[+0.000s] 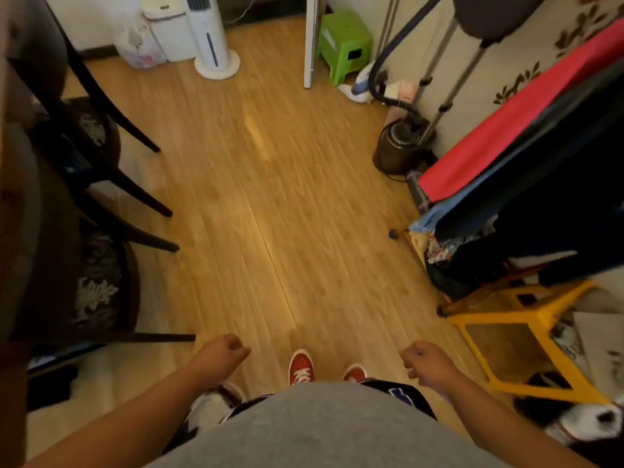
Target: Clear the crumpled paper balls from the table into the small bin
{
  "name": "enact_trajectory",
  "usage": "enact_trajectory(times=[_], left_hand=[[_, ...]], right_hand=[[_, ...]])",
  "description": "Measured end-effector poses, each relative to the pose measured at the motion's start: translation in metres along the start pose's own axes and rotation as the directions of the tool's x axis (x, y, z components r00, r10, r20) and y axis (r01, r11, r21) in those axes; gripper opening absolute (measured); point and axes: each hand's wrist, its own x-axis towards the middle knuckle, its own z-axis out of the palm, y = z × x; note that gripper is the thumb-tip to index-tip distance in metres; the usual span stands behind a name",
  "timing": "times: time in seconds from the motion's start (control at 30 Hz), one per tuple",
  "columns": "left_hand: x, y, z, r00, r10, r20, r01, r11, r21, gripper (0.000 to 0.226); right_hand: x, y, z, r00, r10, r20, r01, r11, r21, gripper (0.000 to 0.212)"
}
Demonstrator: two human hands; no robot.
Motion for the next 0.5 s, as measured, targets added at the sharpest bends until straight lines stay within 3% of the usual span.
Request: enact_trajectory(times=[0.3, 0.5], left_hand=[[0.072, 0.126, -0.054, 0.998, 0.056, -0.040, -0.064, 0.966, -0.252, 0.021], [0.102, 0.156, -0.091, 0.991, -0.103, -0.084, 0.064, 0.922, -0.381, 0.022]], right_hand=[[0.107, -0.061, -0.074, 0.995, 0.095, 0.025, -0.091, 0.987, -0.134, 0.022], [0.198, -0.157, -0.117, 0.993, 0.036, 0.112, 0.005, 0.940, -0.341, 0.024]])
